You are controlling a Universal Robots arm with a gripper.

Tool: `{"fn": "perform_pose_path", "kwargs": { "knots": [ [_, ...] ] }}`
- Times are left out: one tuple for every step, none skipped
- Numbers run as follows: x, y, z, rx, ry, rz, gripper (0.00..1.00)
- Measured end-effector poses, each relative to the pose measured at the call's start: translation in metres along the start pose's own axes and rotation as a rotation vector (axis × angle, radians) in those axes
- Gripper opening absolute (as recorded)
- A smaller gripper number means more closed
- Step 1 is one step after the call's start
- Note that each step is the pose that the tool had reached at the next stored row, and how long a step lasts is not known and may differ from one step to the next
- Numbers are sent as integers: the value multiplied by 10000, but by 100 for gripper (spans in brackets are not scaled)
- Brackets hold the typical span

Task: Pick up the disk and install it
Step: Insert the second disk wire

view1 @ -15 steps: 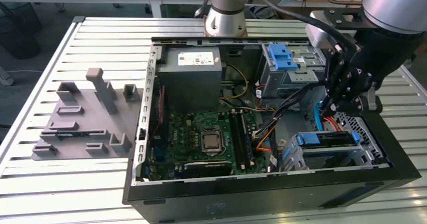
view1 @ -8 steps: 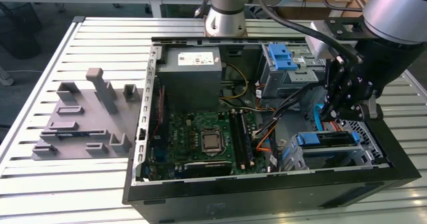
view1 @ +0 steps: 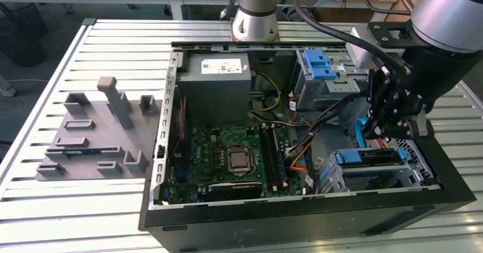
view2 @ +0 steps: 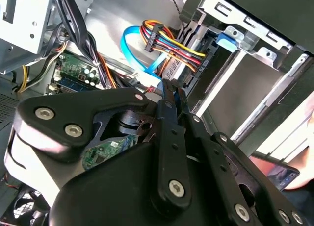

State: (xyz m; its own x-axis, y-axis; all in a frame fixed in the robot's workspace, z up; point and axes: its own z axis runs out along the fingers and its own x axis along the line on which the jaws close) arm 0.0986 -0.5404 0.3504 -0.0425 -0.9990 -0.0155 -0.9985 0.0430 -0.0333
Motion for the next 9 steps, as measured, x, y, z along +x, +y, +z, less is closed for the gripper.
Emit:
{"fn": "perform_pose_path", "kwargs": {
  "knots": [
    [9,0,3,0,1,0,16],
    [17,-1,4,0,3,0,16],
    [25,-1,6,0,7,0,16],
    [31,-1,7,0,12,0,16],
    [39,-1,8,1,16,0,16],
    [49,-2,10,1,18,-1,16],
    [59,-2,12,1,20,-1,16],
    [70,-3,14,1,21,0,16],
    [81,-3,17,1,22,0,16]
  ]
}}
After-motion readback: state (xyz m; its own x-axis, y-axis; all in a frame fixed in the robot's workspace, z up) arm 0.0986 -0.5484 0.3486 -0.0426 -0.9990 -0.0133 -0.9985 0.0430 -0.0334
